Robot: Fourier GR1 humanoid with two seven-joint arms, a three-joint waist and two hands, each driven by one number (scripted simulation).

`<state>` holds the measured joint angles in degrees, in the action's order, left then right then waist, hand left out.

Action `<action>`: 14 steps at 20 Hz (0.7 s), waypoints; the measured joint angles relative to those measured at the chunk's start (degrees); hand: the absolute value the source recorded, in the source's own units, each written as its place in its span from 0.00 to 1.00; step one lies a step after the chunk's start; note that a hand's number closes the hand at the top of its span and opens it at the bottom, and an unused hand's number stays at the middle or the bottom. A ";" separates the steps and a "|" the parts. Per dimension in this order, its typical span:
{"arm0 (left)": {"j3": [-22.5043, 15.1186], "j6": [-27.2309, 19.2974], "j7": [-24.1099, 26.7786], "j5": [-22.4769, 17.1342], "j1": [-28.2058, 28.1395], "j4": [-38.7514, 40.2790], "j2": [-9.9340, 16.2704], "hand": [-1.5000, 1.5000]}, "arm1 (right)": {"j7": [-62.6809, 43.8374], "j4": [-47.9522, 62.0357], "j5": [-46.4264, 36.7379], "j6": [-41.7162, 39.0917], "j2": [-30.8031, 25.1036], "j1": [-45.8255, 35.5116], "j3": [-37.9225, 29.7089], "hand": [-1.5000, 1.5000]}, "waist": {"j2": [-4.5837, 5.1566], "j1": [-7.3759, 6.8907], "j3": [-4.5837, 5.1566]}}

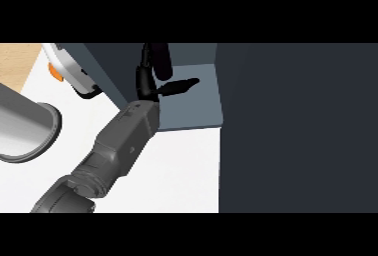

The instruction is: Pick up the wine, place it into the cabinet and close the cabinet

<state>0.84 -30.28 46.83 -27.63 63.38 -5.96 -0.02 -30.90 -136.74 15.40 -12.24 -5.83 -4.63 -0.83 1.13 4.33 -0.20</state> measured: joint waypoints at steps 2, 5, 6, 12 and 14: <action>0.41 0.15 0.67 -0.13 -0.14 -0.34 -0.01 0.00 | -0.11 0.09 -0.02 0.28 0.34 -0.33 0.55 0.00 | 0.01 0.04 -0.03; 0.91 0.78 1.06 -0.23 -0.42 -0.39 0.00 0.00 | 0.02 0.01 0.07 0.08 0.45 -0.12 0.88 0.00 | 0.03 0.25 -0.03; 0.79 1.02 1.18 -0.01 -0.37 -0.34 -0.03 0.00 | -0.32 0.03 0.03 0.47 0.62 -0.45 1.23 0.00 | 0.07 0.17 0.01; 0.51 3.82 2.32 0.53 -0.60 -0.61 -0.03 0.00 | -0.49 0.21 -0.18 0.93 0.99 -0.84 2.32 0.00 | 0.06 0.15 0.06; 0.32 4.72 2.49 0.88 -0.62 -0.55 -0.02 0.00 | -0.15 0.20 -0.10 0.50 0.69 -0.33 1.66 0.00 | 0.07 0.11 0.07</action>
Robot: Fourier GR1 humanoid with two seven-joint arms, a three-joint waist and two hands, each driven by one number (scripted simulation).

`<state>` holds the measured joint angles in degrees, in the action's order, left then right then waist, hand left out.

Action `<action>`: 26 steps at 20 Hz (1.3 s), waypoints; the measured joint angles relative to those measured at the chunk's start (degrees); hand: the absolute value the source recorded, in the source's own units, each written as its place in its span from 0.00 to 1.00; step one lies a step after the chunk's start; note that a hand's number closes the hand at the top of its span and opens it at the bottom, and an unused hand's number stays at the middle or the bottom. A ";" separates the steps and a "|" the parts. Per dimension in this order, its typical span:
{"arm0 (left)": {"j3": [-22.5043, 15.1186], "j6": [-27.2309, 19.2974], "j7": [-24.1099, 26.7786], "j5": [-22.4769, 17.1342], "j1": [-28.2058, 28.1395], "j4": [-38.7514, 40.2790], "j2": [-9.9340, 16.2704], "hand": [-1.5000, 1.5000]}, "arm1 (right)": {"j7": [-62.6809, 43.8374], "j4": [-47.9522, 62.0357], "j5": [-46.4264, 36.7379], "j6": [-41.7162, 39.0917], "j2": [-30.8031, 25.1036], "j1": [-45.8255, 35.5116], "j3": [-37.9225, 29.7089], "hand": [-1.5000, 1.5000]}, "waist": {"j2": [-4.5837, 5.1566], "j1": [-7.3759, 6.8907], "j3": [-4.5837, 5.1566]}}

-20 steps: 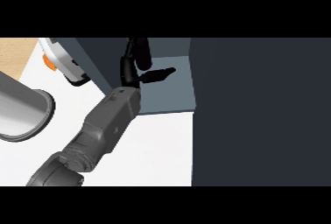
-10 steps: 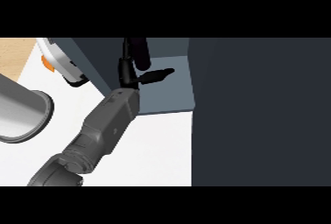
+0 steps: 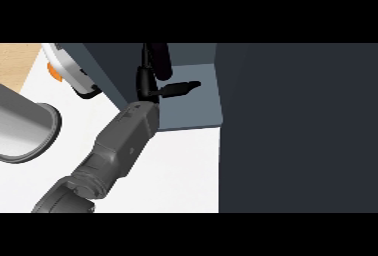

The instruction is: Pick up the wine, place it into the cabinet and close the cabinet

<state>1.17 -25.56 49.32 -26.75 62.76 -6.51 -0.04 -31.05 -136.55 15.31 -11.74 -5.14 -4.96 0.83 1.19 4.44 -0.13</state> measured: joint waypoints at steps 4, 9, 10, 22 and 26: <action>-0.59 2.27 0.39 0.36 -0.37 -0.21 -0.05 0.00 | -0.16 -0.32 -0.10 0.43 0.55 0.87 0.99 0.00 | -0.12 -0.05 0.04; -1.31 3.96 0.20 -0.24 -0.59 -0.38 -0.04 0.00 | -0.78 -0.29 -0.30 1.13 0.90 -0.08 2.51 0.00 | -0.21 -0.07 0.09; -1.33 4.26 0.04 -0.63 -0.66 -0.49 -0.02 0.00 | -0.76 -0.37 -0.27 0.99 0.68 0.04 2.18 0.00 | -0.25 -0.01 0.10; -6.93 7.67 -0.06 -8.42 -4.55 -5.92 -0.01 0.00 | -2.75 -0.56 -0.46 2.60 0.55 -1.34 2.61 0.00 | -0.84 -0.04 0.11; -11.87 6.04 -1.15 -12.75 -8.49 -10.72 0.04 0.00 | -3.28 -0.69 -0.59 3.38 0.76 -1.66 3.12 0.00 | -1.06 -0.56 0.14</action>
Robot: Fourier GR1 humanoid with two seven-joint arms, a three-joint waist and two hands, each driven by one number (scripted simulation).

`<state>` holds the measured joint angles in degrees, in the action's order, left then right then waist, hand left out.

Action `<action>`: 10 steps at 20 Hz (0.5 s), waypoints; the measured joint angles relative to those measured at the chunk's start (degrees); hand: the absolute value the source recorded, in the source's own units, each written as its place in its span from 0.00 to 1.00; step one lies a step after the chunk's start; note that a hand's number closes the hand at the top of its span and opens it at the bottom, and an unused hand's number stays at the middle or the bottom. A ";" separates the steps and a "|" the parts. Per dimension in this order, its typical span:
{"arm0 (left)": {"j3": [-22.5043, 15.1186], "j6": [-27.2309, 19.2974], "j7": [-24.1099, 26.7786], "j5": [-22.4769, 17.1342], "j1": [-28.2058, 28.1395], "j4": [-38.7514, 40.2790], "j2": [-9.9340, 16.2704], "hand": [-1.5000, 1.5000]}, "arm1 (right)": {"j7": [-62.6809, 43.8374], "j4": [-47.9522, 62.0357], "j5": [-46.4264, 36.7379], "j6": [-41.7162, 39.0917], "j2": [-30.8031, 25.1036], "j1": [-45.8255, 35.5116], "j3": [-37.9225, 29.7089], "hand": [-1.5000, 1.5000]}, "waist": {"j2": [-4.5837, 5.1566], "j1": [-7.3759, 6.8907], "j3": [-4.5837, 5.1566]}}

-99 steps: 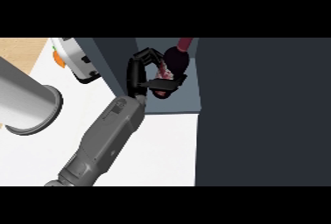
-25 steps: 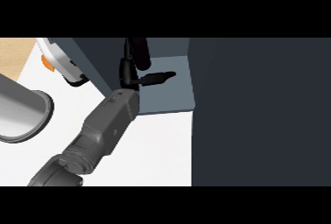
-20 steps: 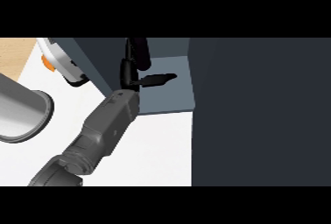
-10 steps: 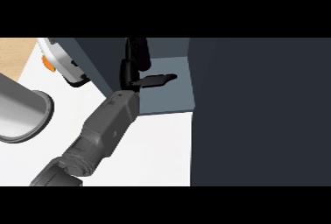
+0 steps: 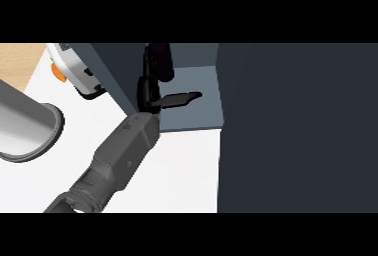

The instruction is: Pick up the wine, place it into the cabinet and close the cabinet

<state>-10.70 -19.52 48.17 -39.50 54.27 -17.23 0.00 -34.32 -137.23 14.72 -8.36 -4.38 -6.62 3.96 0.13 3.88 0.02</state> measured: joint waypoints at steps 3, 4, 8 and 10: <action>-5.60 -2.82 -0.82 -3.46 -4.62 -6.18 0.01 0.00 | -0.08 -0.06 -0.08 0.18 -0.35 0.05 -0.56 0.00 | -0.20 -0.70 0.01; -8.00 -4.13 -0.79 -4.60 -6.12 -8.47 0.01 0.00 | 0.34 -0.06 -0.16 0.03 -0.33 0.57 -0.43 0.00 | -0.21 -0.82 0.01; -16.04 -10.05 -2.47 -7.58 -11.50 -18.23 0.01 0.00 | 0.53 -0.09 -0.15 -0.22 -1.18 0.77 -2.22 0.00 | -0.30 -1.89 -0.01; -19.64 -13.22 -3.03 -8.22 -14.51 -23.69 0.01 0.00 | 0.60 -0.30 -0.08 -0.50 -1.63 1.50 -3.04 0.00 | -0.41 -2.36 -0.02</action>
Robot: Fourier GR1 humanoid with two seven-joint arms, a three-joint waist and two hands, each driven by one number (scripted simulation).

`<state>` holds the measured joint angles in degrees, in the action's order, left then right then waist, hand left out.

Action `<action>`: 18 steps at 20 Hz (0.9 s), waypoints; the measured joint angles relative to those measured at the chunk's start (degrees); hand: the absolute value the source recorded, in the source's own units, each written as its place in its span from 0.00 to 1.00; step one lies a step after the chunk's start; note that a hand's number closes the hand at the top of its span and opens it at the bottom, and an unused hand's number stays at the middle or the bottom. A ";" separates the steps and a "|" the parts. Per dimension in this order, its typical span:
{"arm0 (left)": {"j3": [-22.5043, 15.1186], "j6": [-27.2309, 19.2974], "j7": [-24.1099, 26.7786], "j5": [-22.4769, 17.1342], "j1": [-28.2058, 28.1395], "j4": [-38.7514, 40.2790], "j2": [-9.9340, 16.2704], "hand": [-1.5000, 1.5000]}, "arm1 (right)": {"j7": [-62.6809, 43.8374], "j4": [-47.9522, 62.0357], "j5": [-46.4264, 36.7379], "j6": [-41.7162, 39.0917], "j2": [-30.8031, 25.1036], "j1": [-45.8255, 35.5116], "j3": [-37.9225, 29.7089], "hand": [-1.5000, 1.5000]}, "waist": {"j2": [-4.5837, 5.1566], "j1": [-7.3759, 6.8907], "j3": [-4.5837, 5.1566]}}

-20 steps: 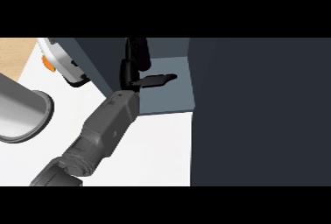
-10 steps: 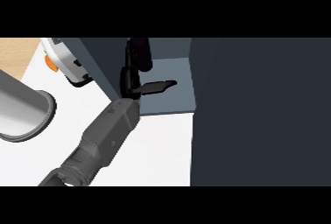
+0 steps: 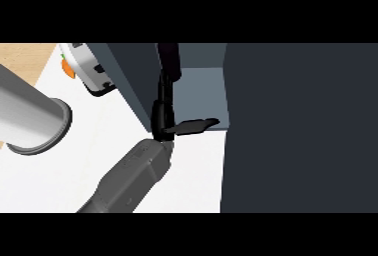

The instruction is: Pick up the wine, place it into the cabinet and close the cabinet

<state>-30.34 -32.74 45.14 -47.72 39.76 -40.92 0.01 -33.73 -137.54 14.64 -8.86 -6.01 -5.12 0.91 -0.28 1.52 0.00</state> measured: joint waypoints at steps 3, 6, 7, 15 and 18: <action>-3.99 -4.62 -1.27 0.72 -3.72 -7.30 0.02 0.00 | -0.03 -0.14 -0.34 0.82 0.47 0.33 1.21 0.00 | -0.03 -0.70 -0.01; -7.54 -8.33 -1.95 2.62 -7.85 -14.22 0.15 0.00 | 0.58 -0.35 -0.55 0.74 0.18 1.42 0.76 0.00 | -0.07 -1.09 -0.01; -8.73 -9.20 -1.81 3.18 -9.40 -16.11 0.15 0.00 | 0.82 -0.37 -0.64 0.83 0.30 1.57 0.99 0.00 | -0.05 -1.14 -0.01; -14.27 -15.11 -4.47 9.42 -20.92 -33.39 1.27 0.00 | 1.64 -0.51 -0.71 0.11 -0.63 2.51 -1.12 0.00 | 0.00 -1.54 -0.03; -16.31 -17.86 -5.77 11.98 -25.14 -39.19 2.32 0.00 | 1.23 -0.47 -0.68 0.22 -0.94 1.70 -1.62 0.00 | 0.01 -1.61 -0.03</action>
<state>-46.65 -50.60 39.37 -35.74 14.62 -80.11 2.33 -32.49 -138.00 13.95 -8.63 -6.95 -3.42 -0.71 -0.27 -0.09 -0.03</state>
